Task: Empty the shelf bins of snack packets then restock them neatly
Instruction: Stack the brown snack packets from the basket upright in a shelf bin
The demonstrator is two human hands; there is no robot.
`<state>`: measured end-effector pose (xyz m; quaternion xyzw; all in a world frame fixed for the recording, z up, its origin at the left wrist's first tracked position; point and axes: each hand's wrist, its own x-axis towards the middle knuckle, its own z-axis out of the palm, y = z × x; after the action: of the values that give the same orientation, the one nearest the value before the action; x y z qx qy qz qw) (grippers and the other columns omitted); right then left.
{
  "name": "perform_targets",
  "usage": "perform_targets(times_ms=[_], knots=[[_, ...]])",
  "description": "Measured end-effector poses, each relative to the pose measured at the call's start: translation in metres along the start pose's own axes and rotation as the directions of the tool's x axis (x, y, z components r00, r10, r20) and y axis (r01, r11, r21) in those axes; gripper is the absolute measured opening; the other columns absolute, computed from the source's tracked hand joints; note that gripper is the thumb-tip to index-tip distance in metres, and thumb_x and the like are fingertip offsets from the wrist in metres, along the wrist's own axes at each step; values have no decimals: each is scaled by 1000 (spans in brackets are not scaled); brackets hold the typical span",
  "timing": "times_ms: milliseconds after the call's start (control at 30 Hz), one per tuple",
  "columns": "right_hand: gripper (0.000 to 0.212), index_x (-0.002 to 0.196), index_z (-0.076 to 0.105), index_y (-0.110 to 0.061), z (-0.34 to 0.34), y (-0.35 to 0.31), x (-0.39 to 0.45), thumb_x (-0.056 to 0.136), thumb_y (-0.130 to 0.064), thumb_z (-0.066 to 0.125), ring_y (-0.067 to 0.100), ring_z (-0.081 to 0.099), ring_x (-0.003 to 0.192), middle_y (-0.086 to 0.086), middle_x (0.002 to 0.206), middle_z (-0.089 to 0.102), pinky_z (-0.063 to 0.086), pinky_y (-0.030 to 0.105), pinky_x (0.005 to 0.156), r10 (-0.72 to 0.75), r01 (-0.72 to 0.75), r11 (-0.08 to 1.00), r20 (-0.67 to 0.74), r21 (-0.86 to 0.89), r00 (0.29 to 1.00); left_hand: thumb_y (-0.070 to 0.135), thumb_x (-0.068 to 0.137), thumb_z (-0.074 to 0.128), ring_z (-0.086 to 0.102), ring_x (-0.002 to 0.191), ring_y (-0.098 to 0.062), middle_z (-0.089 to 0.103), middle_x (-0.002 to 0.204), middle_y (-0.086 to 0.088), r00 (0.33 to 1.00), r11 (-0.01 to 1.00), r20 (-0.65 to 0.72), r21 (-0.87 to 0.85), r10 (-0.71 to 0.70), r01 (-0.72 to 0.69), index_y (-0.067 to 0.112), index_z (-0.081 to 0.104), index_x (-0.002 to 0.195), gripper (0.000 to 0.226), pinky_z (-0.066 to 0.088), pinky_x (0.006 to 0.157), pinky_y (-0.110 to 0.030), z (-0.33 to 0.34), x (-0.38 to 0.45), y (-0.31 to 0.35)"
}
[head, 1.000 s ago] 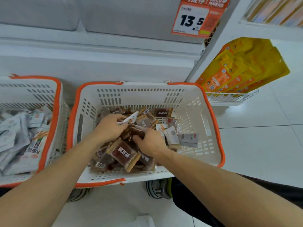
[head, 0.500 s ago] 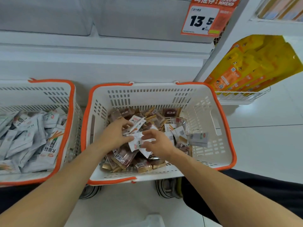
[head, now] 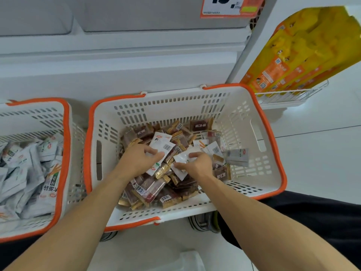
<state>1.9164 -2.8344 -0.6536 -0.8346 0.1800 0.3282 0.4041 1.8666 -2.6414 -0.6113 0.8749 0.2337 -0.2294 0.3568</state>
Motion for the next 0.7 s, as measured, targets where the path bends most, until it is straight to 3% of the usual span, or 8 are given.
perform_targets(times_ms=[67,167,200,267,333,433,600,700], knots=[[45,111,70,-5,-3,2,3,84,-40,80,18,64,100,5,103,69,48,26,82,17,-15,998,-28,59,999,39,84,77,63,106,-22,63,117,2,996,999,-88,28,30,-28,23,73,106,27,41,74,-27,5,8,0],[21,106,72,-2,-6,4,7,89,-13,75,11,64,74,8,98,67,45,9,54,66,-49,986,-103,161,992,21,76,85,59,97,-20,59,103,2,992,999,-115,-19,47,-49,18,60,111,43,41,71,-29,9,12,1],[27,109,69,-4,-7,3,9,83,-5,77,10,59,72,8,103,63,41,8,48,73,-47,979,-129,197,989,17,75,84,59,94,-19,59,100,2,991,998,-122,-35,54,-59,18,56,117,50,42,67,-27,9,12,2],[54,118,58,-13,-10,-2,14,72,-2,85,18,59,87,8,117,58,49,18,61,108,-68,959,-132,275,985,11,77,80,56,83,-12,56,93,5,989,996,-133,-55,57,-65,16,51,128,59,39,60,-22,7,10,5],[66,126,50,-12,-14,-15,17,72,6,84,24,67,91,11,116,61,59,36,71,202,-185,878,10,440,979,10,78,78,53,75,-7,56,87,9,994,996,-99,-62,49,-56,13,54,131,58,38,57,-20,3,11,5],[43,122,58,1,-25,-35,14,81,12,70,23,74,70,16,102,70,61,35,58,176,-308,773,279,554,944,8,79,80,63,71,-5,65,84,11,999,982,-34,-189,-18,11,18,67,115,39,48,57,-19,-5,12,2],[21,106,67,-6,-34,-65,-5,92,6,56,29,71,84,13,99,72,61,43,75,-56,-179,770,344,613,937,16,83,81,73,90,-23,73,107,-7,990,768,9,-630,-139,114,16,64,108,30,61,82,-44,-25,1,-1],[29,124,64,-6,-28,-91,-28,96,0,57,32,72,100,17,116,72,62,46,81,-242,-101,741,405,664,882,16,93,70,72,102,-32,71,117,-17,989,551,83,-823,-124,139,8,58,125,35,56,93,-54,-42,-15,3]])
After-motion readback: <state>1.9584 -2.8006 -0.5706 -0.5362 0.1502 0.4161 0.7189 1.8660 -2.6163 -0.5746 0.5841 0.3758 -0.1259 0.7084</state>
